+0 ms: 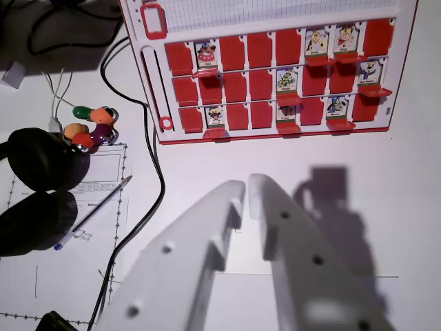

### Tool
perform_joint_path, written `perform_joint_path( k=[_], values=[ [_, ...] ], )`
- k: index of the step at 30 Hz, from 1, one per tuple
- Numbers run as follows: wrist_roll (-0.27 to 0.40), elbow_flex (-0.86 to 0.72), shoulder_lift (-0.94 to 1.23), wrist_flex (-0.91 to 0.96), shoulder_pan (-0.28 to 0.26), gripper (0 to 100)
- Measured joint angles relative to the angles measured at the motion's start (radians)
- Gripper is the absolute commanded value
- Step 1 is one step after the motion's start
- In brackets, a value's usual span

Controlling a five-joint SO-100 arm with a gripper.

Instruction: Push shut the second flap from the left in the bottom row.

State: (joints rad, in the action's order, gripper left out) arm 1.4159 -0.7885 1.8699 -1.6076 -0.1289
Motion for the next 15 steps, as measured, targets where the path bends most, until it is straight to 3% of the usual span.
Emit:
perform_joint_path(
  k=[9,15],
  values=[
    [0.0,-0.225,0.0,0.129,0.0,0],
    [-0.035,-0.42,0.0,0.273,-0.006,0]
  ],
)
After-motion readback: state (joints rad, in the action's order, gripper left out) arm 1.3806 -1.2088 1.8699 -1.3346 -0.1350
